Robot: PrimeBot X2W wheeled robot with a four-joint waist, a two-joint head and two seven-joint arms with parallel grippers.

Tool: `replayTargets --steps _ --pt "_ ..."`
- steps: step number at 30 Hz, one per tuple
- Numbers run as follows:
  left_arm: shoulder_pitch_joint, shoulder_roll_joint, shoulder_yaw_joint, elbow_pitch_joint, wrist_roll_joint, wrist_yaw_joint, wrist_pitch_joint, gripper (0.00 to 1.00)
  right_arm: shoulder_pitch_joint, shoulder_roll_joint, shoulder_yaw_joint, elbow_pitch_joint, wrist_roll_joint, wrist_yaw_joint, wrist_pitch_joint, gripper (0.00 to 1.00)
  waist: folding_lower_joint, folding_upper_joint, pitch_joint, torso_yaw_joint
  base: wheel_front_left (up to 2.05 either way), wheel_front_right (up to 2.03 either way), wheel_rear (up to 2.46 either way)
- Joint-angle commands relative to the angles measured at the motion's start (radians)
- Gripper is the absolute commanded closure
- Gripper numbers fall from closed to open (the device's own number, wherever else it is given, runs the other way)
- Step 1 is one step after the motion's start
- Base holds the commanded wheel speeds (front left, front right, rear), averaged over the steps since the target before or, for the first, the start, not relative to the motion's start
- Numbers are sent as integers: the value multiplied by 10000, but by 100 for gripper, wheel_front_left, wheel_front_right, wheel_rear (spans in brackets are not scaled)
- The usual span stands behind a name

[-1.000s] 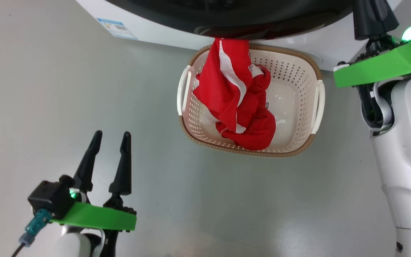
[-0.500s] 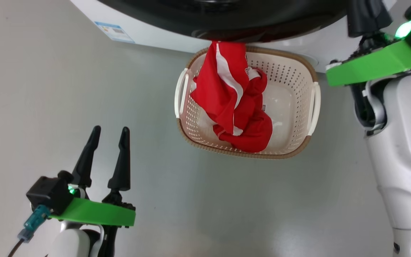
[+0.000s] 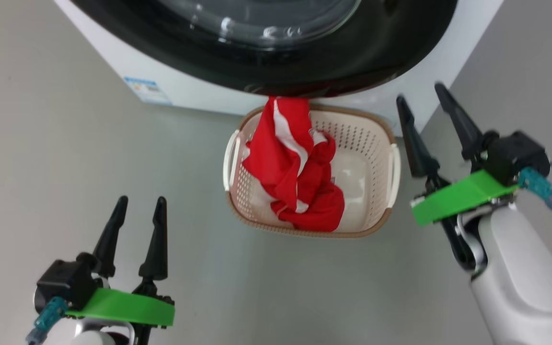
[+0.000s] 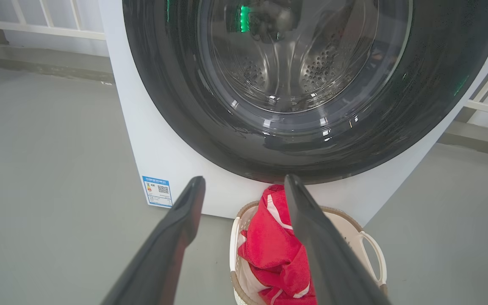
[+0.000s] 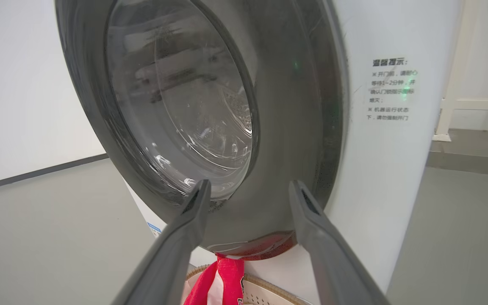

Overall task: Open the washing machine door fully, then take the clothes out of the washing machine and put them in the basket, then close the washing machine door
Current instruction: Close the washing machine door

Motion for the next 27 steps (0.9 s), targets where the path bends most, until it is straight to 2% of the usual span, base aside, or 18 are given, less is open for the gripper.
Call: replayTargets --steps 1,27 --pt "197 189 423 -243 193 -53 -49 0 378 153 116 -324 56 -9 -51 0 0 0 -579 -429 0 0 0" --pt "1460 393 723 -440 710 -55 -49 0 3947 102 -784 -886 124 -9 -51 0 0 0 -2595 -1972 0 0 0"
